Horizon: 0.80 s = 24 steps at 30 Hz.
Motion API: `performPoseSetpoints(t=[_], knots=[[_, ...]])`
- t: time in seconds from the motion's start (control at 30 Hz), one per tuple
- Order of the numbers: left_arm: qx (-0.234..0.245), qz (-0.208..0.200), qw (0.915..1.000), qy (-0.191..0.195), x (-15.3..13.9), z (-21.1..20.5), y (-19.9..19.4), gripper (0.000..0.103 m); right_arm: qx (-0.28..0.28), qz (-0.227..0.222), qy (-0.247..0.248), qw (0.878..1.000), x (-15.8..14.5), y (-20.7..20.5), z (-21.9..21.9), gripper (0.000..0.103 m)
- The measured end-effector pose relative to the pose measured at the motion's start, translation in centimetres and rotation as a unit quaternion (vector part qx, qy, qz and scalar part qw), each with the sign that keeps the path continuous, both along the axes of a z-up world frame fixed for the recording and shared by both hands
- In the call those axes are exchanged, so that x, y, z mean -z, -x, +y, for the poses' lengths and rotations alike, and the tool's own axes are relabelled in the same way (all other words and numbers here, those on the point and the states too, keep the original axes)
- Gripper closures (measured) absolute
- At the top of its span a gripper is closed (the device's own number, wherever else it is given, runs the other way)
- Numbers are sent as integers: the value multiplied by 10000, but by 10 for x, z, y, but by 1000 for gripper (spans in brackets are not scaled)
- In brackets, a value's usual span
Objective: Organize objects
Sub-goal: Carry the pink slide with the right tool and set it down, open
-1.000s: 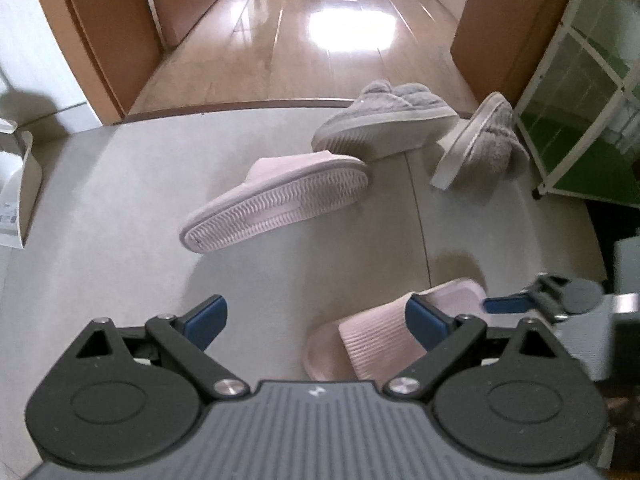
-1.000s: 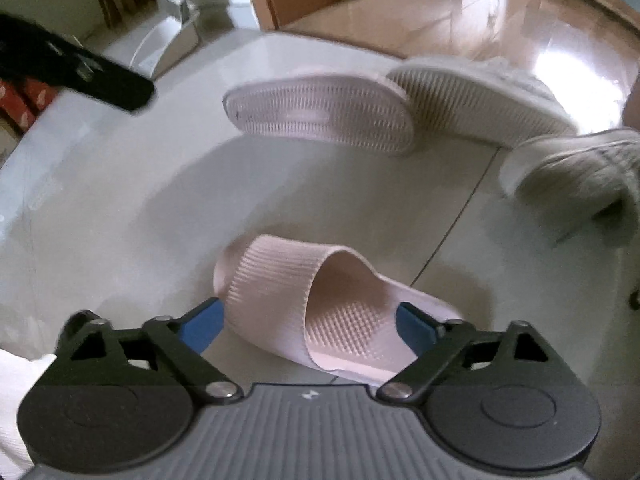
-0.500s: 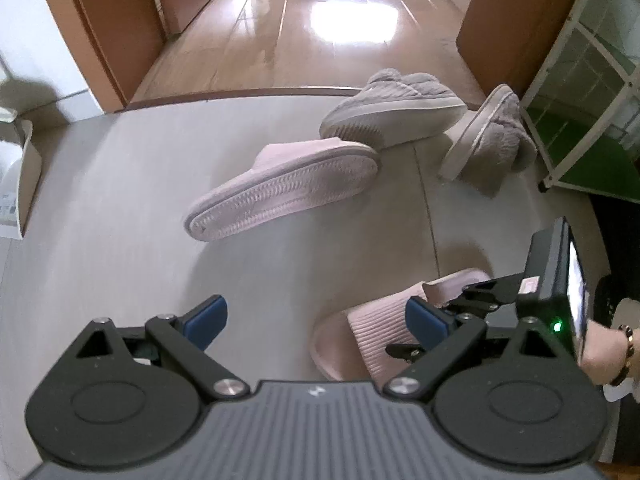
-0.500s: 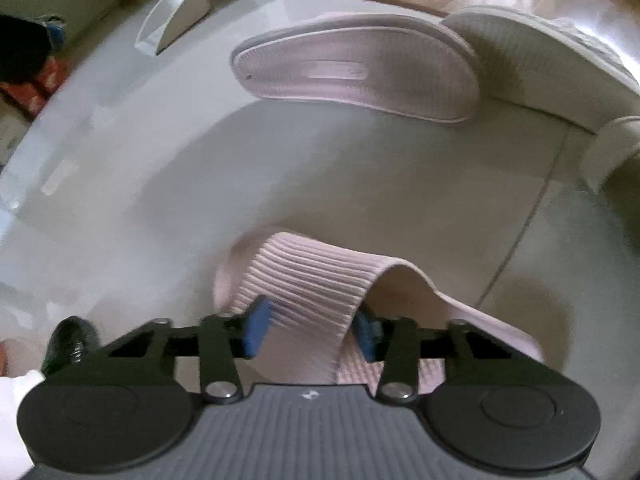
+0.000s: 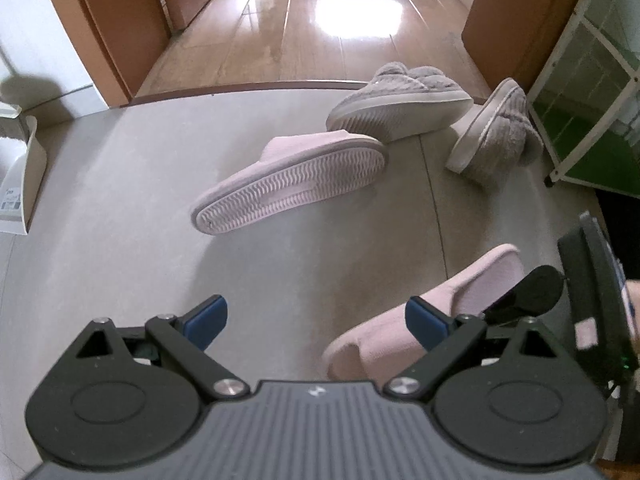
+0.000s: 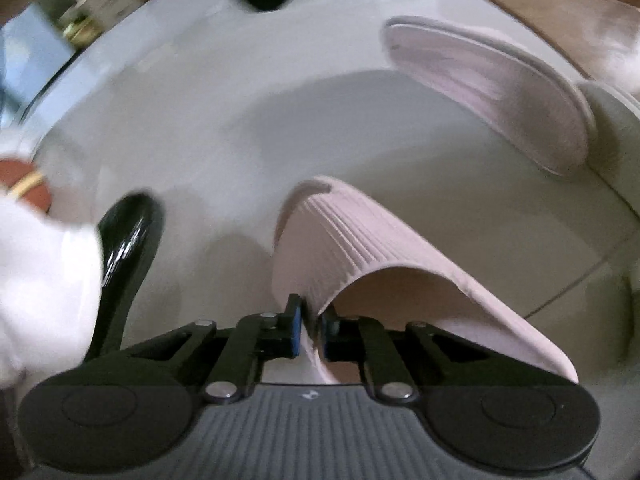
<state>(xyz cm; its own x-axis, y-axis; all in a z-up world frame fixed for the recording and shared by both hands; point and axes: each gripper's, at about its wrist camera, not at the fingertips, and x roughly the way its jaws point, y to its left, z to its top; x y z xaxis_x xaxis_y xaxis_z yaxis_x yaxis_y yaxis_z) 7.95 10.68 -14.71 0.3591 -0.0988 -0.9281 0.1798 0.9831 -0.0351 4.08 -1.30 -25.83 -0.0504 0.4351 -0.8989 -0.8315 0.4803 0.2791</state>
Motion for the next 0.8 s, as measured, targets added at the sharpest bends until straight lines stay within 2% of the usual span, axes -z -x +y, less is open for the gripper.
performPoseSetpoints(t=[0.17,0.37,0.5,0.6,0.67,0.7,0.73,0.8], knots=[[57,32,10000,-68,3,-1,2,8,-1025,-30,304,9943,-3,11,-1,96],[114,62,9999,-110,6,-3,3,8,-1995,174,494,9785,-19,15,-8,97],[157,90,9998,-77,7,-5,4,8,-2983,347,778,9507,-25,27,-8,97],[219,96,9996,-117,8,-8,5,8,-3849,170,1166,9154,-19,48,-7,97],[241,103,9996,-130,9,-9,6,8,-4217,50,1333,8968,-13,57,-4,97],[244,102,9996,-134,9,-9,7,8,-4347,8,1357,8903,-11,59,-2,97],[247,108,9995,-140,10,-10,7,8,-4383,-20,1346,8887,-10,58,0,96],[270,119,9995,-129,11,-9,7,8,-4385,-280,1391,8875,-9,51,6,86]])
